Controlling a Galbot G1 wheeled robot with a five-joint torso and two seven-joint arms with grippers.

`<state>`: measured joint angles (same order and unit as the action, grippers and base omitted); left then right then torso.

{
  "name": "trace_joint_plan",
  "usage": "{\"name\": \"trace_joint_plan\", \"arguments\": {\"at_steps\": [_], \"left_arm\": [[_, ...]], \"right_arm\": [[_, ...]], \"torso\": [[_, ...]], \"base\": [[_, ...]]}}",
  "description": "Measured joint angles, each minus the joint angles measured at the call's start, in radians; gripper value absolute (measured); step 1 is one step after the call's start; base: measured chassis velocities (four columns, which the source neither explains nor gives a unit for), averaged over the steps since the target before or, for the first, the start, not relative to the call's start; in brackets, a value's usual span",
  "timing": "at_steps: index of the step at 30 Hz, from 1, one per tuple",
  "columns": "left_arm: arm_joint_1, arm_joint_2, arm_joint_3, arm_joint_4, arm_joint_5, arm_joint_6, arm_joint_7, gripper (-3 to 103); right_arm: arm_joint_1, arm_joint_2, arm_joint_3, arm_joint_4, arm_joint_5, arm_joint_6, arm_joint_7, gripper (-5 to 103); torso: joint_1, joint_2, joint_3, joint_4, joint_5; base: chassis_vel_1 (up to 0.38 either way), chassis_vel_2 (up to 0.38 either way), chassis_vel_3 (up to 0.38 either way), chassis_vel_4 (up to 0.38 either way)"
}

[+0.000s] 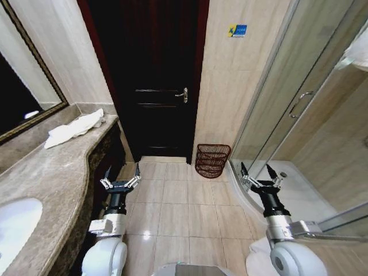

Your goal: Discard the used towel into the hamper.

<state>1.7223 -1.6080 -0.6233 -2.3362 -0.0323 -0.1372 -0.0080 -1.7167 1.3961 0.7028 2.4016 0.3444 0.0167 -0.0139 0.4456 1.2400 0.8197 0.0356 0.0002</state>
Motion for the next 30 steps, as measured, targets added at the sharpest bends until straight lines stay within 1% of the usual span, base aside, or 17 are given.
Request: {"name": "trace_joint_plan", "arguments": {"at_steps": [10,17,21,30], "left_arm": [[-0.009,0.000,-0.001,0.019,-0.007,-0.008,0.011,100],[-0.011,0.000,-0.021,0.047,-0.003,-0.036,-0.009,100],[-0.012,0.000,-0.022,0.050,0.004,-0.037,-0.023,100],[-0.012,0.000,-0.007,0.053,0.016,-0.041,-0.018,100]], "right_arm": [[0.007,0.000,0.001,-0.012,0.001,0.000,-0.002,100],[0.017,-0.003,-0.001,-0.024,0.004,0.001,-0.004,100],[0.017,-0.003,-0.004,-0.024,0.004,0.001,-0.007,100],[0.015,-0.005,-0.003,-0.021,0.005,0.001,-0.008,100]], "torso": [[0.000,0.000,0.000,-0.0001,-0.0002],[0.000,0.000,0.000,0.0000,-0.0002],[0.000,0.000,0.000,0.0000,-0.0002],[0.000,0.000,0.000,0.0000,-0.0002]], "base": [[-0.083,0.077,0.080,-0.097],[-0.085,0.073,0.073,-0.085],[-0.117,0.112,0.105,-0.111],[-0.111,0.112,0.118,-0.111]]}}
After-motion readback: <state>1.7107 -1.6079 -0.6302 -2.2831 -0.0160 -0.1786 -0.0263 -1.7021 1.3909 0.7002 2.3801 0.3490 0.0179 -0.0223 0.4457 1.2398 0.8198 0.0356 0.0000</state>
